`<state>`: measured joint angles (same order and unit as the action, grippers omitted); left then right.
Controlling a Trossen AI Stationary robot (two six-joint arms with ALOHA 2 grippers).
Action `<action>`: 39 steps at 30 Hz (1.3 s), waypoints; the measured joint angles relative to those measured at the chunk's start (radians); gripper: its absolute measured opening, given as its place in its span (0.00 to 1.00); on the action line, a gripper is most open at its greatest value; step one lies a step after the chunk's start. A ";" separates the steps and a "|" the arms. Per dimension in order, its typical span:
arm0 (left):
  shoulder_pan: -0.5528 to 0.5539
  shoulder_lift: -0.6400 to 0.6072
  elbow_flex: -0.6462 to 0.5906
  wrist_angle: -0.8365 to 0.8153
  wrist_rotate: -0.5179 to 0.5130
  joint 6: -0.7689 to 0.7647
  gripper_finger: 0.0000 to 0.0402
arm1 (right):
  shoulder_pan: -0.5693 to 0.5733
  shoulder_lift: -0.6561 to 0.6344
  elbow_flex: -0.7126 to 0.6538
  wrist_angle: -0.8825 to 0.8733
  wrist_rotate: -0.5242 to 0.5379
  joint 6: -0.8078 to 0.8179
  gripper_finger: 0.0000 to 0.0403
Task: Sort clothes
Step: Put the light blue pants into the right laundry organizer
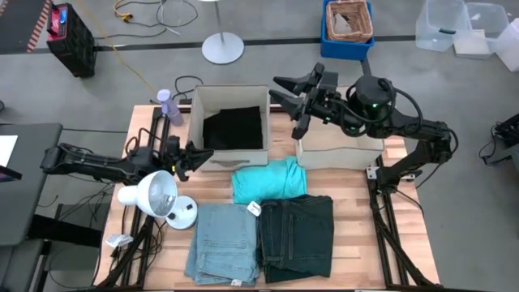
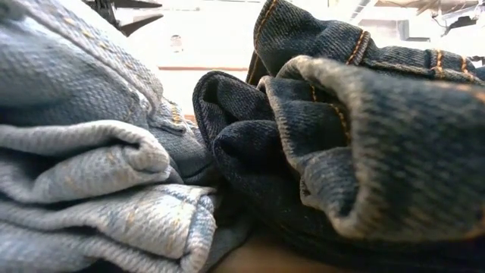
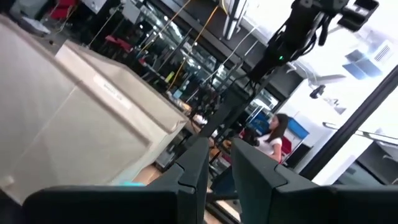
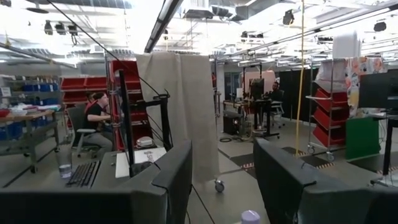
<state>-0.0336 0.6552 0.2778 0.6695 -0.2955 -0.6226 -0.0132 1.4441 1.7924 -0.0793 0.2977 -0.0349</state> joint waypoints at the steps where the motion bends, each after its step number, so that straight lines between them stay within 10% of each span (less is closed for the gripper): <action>1: 0.003 0.000 0.007 -0.003 0.000 0.010 0.17 | 0.000 0.000 0.000 -0.004 0.000 0.000 0.45; 25: 0.347 0.026 0.345 -0.373 0.135 0.026 0.17 | 0.020 0.000 0.000 -0.022 0.000 0.000 0.45; 39: 0.473 0.439 0.786 -0.433 0.491 0.092 0.17 | 0.042 0.000 0.000 -0.022 0.000 -0.001 0.45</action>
<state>0.4397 1.0939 1.0639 0.2368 0.1951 -0.5307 0.0284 1.4445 1.7924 -0.1009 0.2974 -0.0356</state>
